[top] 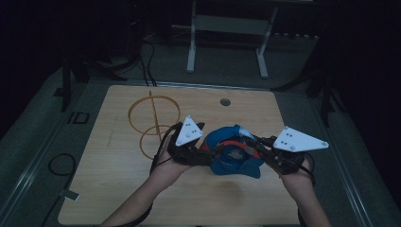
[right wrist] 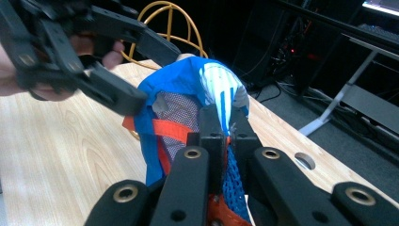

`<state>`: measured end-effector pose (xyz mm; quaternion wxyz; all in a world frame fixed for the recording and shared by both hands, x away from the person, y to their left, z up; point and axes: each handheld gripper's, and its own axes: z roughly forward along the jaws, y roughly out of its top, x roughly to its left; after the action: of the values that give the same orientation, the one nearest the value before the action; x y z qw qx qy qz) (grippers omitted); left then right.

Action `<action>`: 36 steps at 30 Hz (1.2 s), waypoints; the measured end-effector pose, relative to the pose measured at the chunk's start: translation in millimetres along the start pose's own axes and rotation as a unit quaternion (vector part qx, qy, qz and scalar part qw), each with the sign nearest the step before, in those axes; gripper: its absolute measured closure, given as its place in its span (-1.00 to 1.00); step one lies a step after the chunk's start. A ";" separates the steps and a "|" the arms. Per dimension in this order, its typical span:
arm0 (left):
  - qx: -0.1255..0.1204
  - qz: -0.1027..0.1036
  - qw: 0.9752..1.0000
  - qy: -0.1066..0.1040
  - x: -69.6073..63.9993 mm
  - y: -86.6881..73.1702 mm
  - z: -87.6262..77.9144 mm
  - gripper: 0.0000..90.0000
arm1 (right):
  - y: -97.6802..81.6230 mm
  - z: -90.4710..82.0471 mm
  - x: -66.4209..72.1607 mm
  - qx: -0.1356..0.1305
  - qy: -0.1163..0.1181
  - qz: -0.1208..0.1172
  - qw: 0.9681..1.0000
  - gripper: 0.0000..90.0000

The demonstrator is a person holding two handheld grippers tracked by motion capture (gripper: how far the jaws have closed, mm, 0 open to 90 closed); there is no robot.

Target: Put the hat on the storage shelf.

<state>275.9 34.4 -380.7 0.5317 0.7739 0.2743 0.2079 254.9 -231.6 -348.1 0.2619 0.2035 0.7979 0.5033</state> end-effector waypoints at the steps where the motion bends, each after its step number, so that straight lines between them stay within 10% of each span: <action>1: 0.000 0.002 1.000 -0.003 0.1 0.8 1.6 -0.58 | 0.6 0.1 0.7 -0.001 0.002 0.000 1.000 0.95; 6: 0.003 0.000 1.000 -0.012 1.8 2.5 6.8 -0.38 | 3.3 0.6 2.8 -0.005 0.010 -0.007 1.000 0.95; 19: 0.010 0.003 1.000 -0.007 -3.7 3.9 14.2 0.97 | -0.2 5.1 6.6 -0.008 0.021 0.002 1.000 0.95; 36: -0.003 0.014 1.000 0.006 -7.9 14.1 11.5 1.00 | -5.3 -0.8 15.8 -0.025 0.036 0.016 0.999 0.91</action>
<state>279.8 17.2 -371.8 0.5291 0.7752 0.2656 0.2206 241.8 -225.0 -356.0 0.2302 0.1915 0.7907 0.5339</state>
